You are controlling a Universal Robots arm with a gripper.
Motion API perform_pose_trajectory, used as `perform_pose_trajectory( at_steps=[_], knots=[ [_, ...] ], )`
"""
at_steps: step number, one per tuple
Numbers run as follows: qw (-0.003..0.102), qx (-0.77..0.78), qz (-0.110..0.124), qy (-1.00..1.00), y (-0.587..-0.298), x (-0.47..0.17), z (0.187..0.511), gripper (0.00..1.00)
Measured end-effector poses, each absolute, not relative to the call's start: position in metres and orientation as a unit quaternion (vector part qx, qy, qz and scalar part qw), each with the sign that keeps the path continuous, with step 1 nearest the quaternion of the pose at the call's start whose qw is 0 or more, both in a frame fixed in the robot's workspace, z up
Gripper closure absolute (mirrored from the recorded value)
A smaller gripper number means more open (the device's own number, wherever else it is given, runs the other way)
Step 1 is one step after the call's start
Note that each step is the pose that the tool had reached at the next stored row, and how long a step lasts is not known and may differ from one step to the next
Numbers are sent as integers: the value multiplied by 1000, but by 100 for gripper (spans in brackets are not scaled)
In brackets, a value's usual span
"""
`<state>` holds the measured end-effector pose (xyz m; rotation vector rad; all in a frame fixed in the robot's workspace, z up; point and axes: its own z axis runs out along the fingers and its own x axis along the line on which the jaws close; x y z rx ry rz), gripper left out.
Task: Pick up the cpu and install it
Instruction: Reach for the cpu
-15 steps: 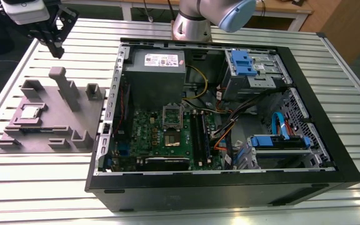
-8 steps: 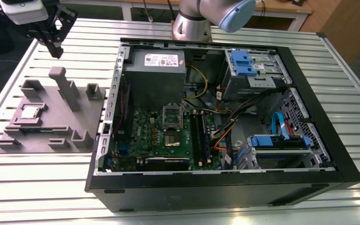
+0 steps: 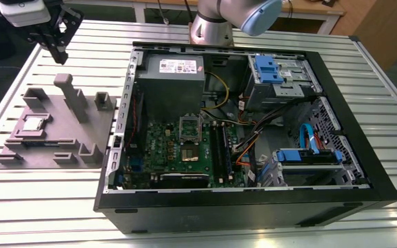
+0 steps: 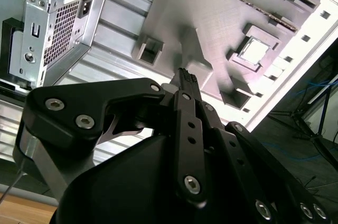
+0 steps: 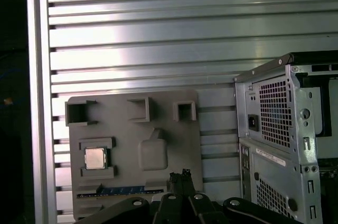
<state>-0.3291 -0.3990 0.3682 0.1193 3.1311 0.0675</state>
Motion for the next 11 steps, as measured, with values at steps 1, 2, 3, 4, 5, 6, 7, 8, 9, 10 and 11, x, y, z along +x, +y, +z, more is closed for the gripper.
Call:
perform_pose_trajectory(
  at_steps=[1,2,3,4,5,6,7,8,9,10,11],
  knots=[
    [4,38,22,999,-399,-329,368,90],
    [4,38,22,999,-399,-330,368,90],
    [4,38,22,999,-399,-330,368,90],
    [4,38,22,999,-399,-330,368,90],
    [4,38,22,999,-399,-330,368,90],
    [4,38,22,999,-399,-330,368,90],
    [4,38,22,999,-399,-331,368,90],
    [4,38,22,999,-399,-331,368,90],
    [4,38,22,999,-399,-331,368,90],
    [4,38,22,999,-399,-331,368,90],
    [4,38,22,999,-399,-331,368,90]
  ],
)
